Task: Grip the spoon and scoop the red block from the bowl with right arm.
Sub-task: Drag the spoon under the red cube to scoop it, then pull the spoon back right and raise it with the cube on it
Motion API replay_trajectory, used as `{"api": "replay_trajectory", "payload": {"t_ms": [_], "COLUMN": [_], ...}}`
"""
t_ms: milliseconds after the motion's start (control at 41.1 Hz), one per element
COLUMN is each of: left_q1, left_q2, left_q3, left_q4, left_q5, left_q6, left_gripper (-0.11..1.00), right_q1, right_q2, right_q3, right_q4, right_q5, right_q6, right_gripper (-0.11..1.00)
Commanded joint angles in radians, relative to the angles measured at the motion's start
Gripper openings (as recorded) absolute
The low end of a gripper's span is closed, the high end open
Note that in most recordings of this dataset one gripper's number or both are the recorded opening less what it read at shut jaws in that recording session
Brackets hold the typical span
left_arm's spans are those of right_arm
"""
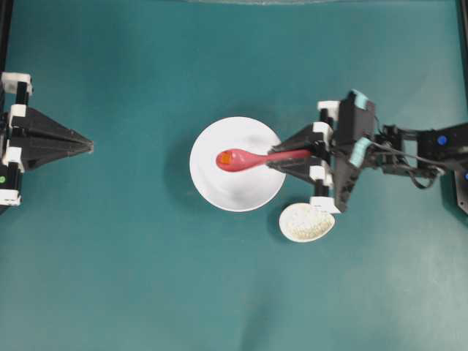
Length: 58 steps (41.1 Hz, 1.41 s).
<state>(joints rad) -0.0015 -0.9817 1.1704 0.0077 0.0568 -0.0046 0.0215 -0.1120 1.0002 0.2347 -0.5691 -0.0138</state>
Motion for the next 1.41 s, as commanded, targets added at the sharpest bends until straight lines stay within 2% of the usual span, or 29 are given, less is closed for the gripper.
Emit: {"api": "replay_trajectory", "payload": {"t_ms": [0, 267, 462, 681, 1386], "left_q1": [0.000, -0.002, 0.000, 0.000, 0.000], "left_q2": [0.005, 0.005, 0.003, -0.006, -0.011], "left_q3": [-0.026, -0.026, -0.026, -0.028, -0.028], "left_q4": [0.002, 0.000, 0.000, 0.002, 0.002], "left_q5": [0.008, 0.029, 0.029, 0.031, 0.071], "left_q6": [-0.002, -0.021, -0.021, -0.020, -0.014], "left_gripper": [-0.01, -0.01, -0.01, -0.01, -0.01], "right_q1": [0.009, 0.015, 0.028, 0.031, 0.031], "right_q2": [-0.023, 0.009, 0.075, 0.160, 0.167], "right_q3": [0.032, 0.114, 0.091, 0.048, 0.046], "right_q4": [0.002, 0.012, 0.012, 0.012, 0.025], "right_q5": [-0.078, -0.229, -0.284, -0.313, -0.472], "right_q6": [0.005, 0.012, 0.014, 0.046, 0.051], "right_gripper": [0.25, 0.25, 0.25, 0.25, 0.25]}}
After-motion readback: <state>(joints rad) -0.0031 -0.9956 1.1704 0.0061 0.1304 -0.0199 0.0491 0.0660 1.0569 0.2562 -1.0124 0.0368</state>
